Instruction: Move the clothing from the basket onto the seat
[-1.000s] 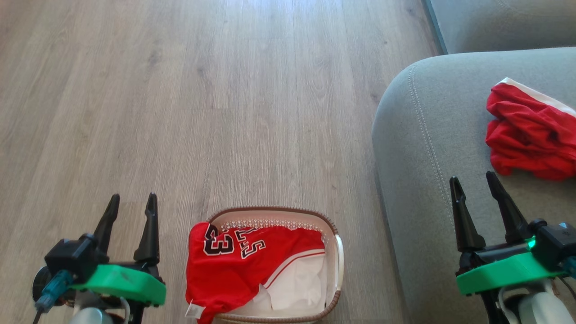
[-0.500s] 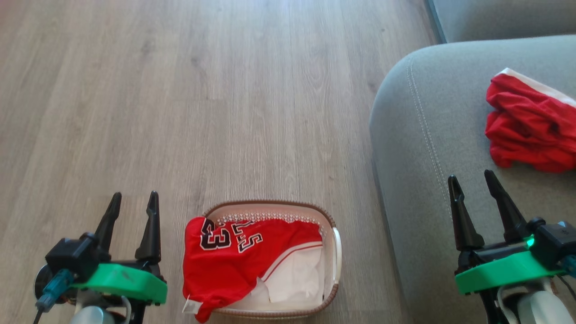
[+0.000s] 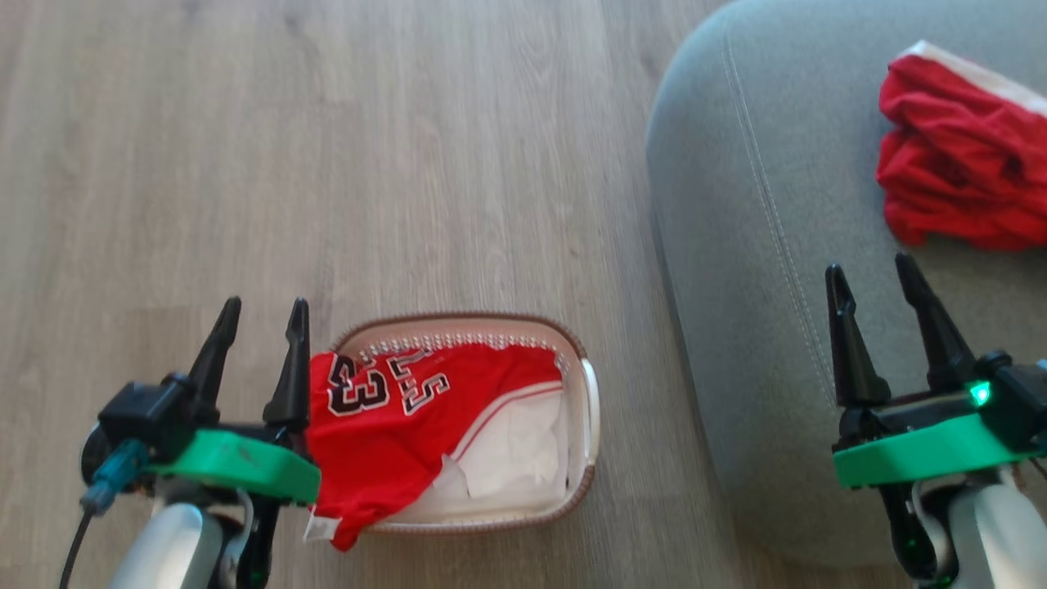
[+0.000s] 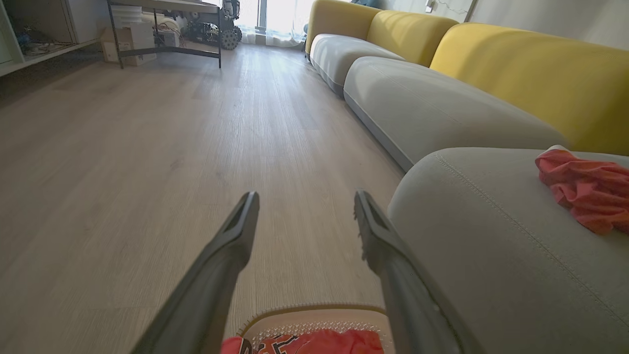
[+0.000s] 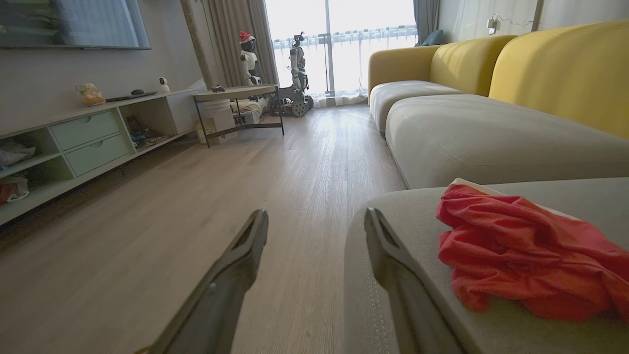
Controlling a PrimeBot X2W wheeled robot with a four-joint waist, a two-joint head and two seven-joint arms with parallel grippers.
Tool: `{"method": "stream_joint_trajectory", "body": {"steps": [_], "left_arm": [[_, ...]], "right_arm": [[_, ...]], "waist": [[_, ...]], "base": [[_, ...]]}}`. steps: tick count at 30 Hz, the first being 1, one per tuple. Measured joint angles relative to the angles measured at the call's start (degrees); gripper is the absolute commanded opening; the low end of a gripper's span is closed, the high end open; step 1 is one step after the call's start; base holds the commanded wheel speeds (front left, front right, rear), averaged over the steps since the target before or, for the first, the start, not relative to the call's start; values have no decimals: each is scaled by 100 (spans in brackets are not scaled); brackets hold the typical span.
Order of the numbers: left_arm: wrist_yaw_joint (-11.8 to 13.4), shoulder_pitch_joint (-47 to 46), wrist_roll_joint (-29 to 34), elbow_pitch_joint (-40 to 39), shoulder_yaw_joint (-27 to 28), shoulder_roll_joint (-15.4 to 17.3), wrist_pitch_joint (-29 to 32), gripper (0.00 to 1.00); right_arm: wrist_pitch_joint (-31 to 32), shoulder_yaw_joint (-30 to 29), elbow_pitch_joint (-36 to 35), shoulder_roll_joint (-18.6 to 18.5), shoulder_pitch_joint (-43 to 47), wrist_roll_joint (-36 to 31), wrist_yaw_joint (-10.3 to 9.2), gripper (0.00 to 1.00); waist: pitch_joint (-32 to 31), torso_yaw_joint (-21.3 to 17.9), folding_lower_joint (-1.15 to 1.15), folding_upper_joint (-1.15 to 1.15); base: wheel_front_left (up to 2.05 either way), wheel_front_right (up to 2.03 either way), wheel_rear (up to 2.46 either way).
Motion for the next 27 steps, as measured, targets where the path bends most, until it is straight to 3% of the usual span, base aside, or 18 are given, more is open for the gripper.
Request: {"method": "stream_joint_trajectory", "body": {"steps": [15, 27], "left_arm": [[-514, -1252, 81, 1132, -183, -35, 18, 100], [-993, -2505, 91, 2974, -568, -333, 162, 100]], "right_arm": [[-144, -19, -107, 99, -655, -51, 0, 100], [-186, 81, -240, 143, -1182, -52, 1, 100]], "waist": [[1319, -452, 0, 0], [2283, -655, 1, 0]], "base": [[0, 0, 0], [0, 0, 0]]}}
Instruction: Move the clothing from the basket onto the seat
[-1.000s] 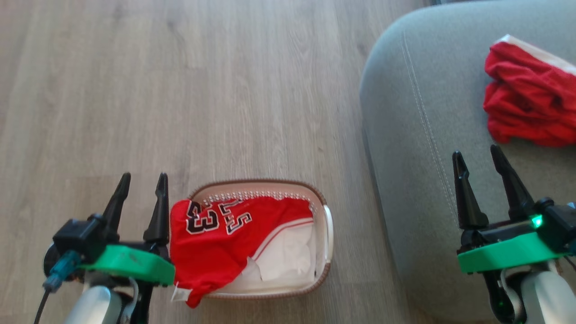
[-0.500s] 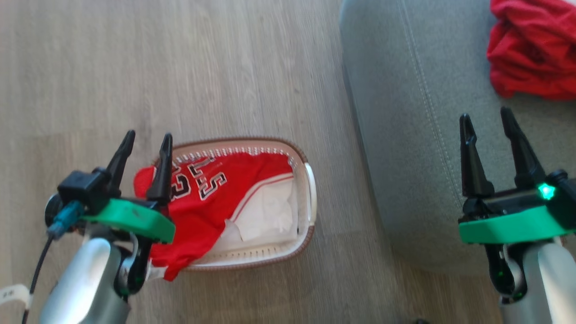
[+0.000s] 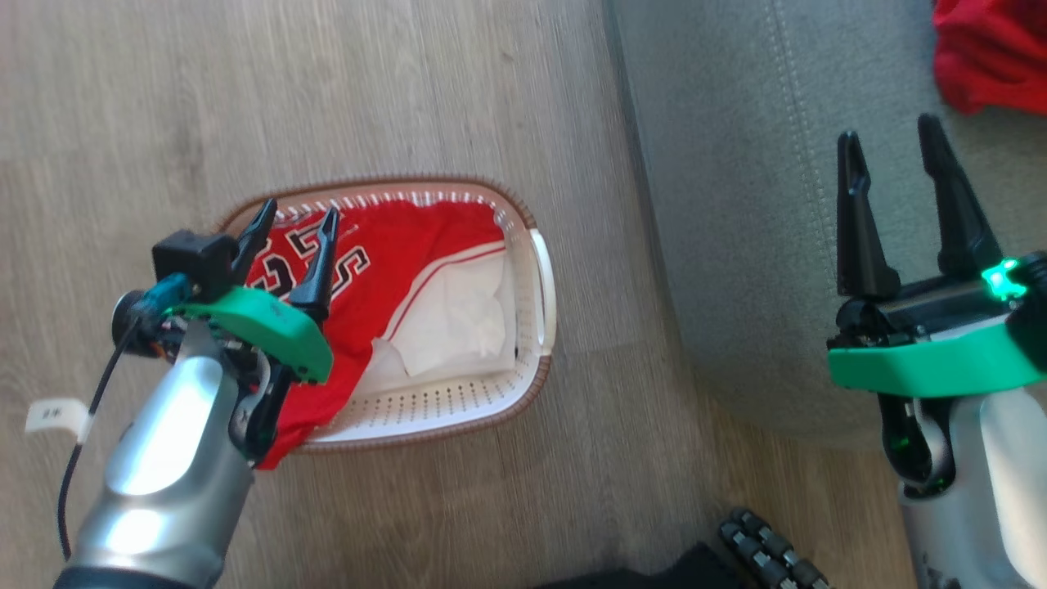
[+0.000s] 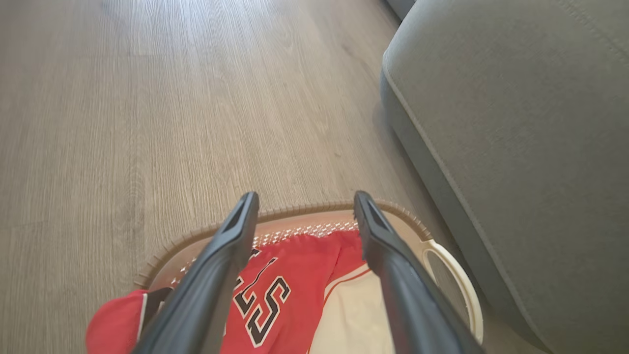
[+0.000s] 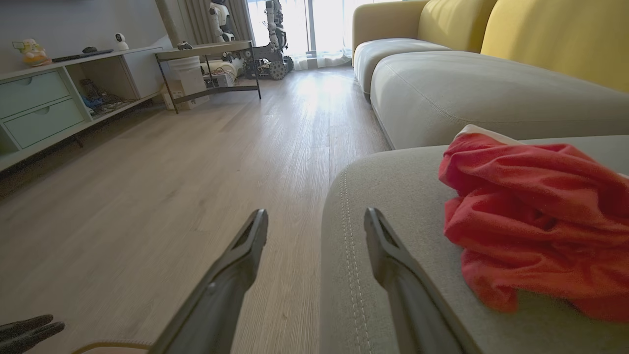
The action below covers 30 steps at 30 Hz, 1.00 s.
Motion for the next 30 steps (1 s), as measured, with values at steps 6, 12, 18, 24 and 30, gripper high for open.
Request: {"method": "stream_joint_trajectory", "body": {"steps": [6, 12, 18, 24, 30], "left_arm": [[-152, -566, 38, 1011, -151, -100, 87, 100], [-297, -1109, 35, 1904, -302, -255, 169, 100], [-350, -1673, 35, 2596, -486, -298, 283, 100], [-352, -2140, 36, 3257, -649, -307, 397, 100], [-350, -2418, 45, 3654, -682, -309, 754, 100]], "right_arm": [[0, 98, -293, 90, -270, -79, 0, 100], [-2, 118, -649, 104, -405, -166, 0, 100], [-18, 113, -1212, 175, -621, -298, 0, 100], [-19, 38, -1688, 299, -632, -403, 0, 100], [-24, 69, -1818, 313, -633, -404, 0, 100]], "waist": [[408, -87, 0, 0], [820, -166, 1, 0], [1252, -263, 1, 0], [1673, -375, 0, 0], [1914, -471, 0, 0]], "base": [[0, 0, 0], [0, 0, 0], [0, 0, 0], [0, 0, 0], [0, 0, 0]]}}
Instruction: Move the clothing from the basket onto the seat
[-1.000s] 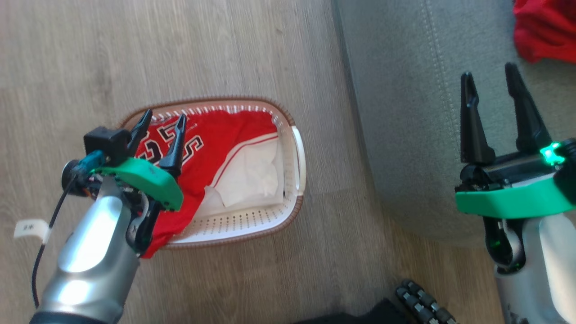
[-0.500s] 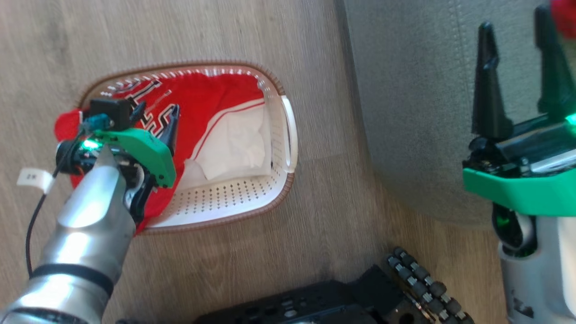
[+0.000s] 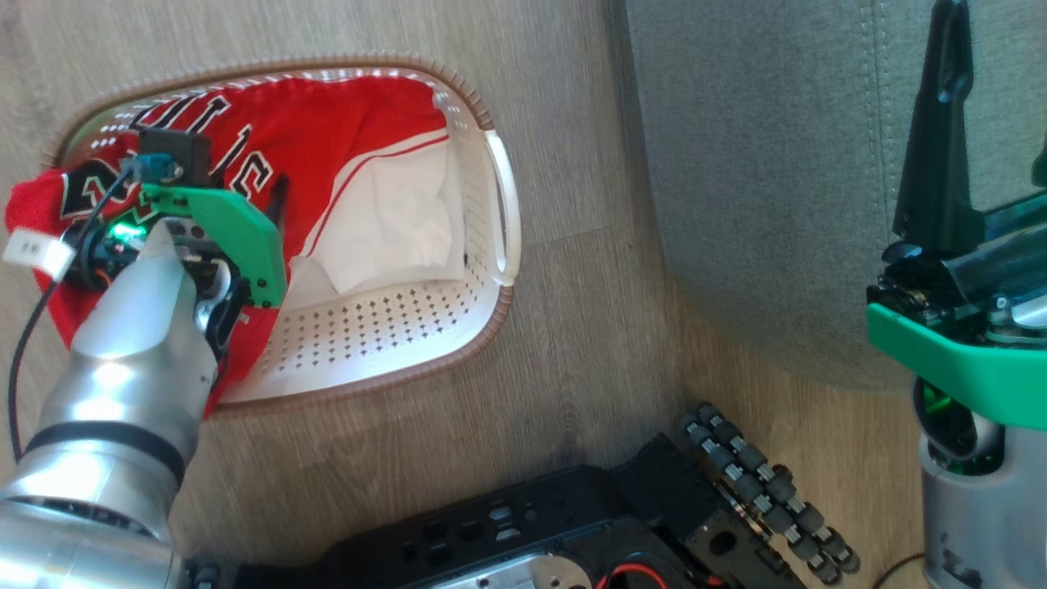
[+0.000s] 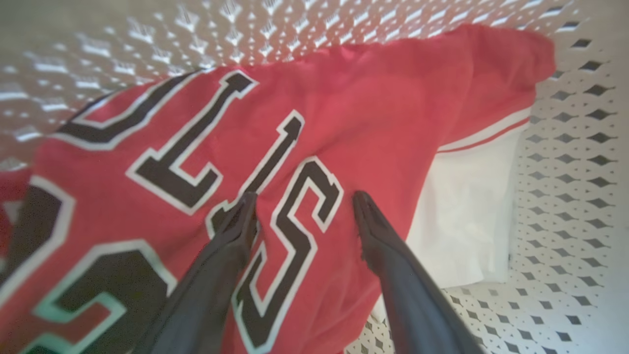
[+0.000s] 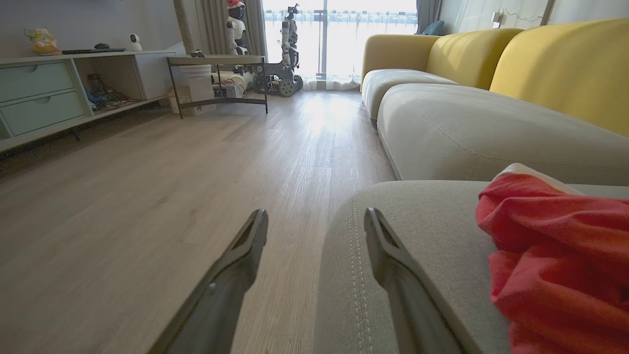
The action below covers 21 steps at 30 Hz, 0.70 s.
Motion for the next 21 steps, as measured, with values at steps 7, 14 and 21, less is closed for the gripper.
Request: {"method": "stream_joint_trajectory", "body": {"steps": [7, 14, 21], "left_arm": [[5, -180, 51, 194, -191, -16, 800, 100], [1, -177, 49, 265, -332, -18, 850, 0], [-1, -175, -1, 297, -338, -51, 619, 0]], "right_arm": [[-1, 14, -16, 7, 0, 1, 0, 100], [-1, 11, -20, 11, -2, 4, 0, 100], [-1, 47, 46, 13, -17, 13, 0, 100]], "waist": [[133, -113, 0, 0], [139, -118, 0, 0], [28, -82, 0, 0]], "base": [[0, 0, 0], [0, 0, 0], [0, 0, 0]]}}
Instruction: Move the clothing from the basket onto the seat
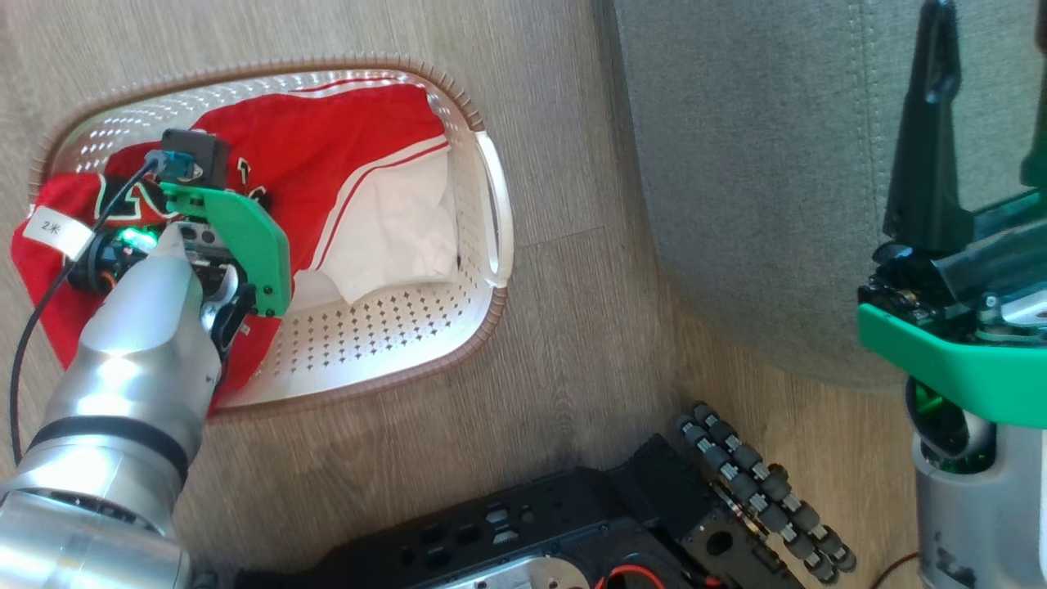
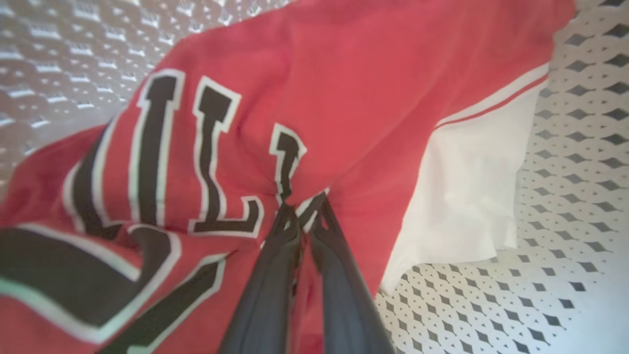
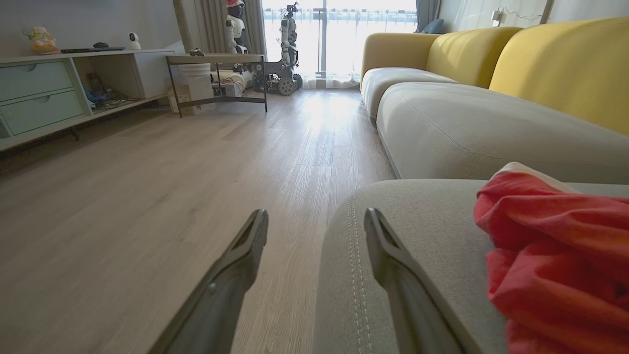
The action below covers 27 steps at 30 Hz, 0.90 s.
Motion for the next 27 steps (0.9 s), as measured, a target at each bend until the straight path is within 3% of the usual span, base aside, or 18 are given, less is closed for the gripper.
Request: {"method": "stream_joint_trajectory", "body": {"steps": [10, 27], "left_arm": [[-1, 355, -345, -126, -42, -191, -552, 0], [-1, 1580, -1535, -1438, -278, -250, -1433, 0]], "right_arm": [[0, 23, 315, 2, -67, -3, 0, 100], [0, 112, 1018, -91, 532, 64, 0, 100]], "waist": [[-618, 24, 0, 0], [-2683, 346, -1, 1]], "base": [[0, 0, 0], [0, 0, 0]]}}
